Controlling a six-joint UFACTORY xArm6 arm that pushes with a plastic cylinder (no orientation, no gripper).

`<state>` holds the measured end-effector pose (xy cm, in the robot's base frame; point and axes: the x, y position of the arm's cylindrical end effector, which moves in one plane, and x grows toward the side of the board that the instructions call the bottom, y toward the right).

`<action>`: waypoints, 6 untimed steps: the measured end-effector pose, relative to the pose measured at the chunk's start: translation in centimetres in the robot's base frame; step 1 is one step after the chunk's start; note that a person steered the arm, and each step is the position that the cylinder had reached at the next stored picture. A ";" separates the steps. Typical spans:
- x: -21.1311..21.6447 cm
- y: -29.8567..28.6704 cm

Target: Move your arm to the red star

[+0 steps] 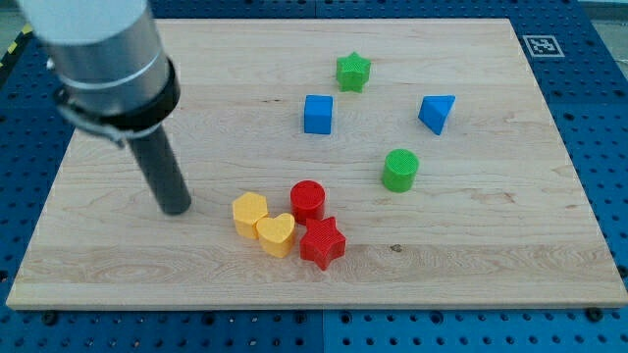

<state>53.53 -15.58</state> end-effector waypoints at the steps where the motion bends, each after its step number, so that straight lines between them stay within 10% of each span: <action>1: 5.3 2.2; 4: 8.1 20.4; 6: 8.3 15.8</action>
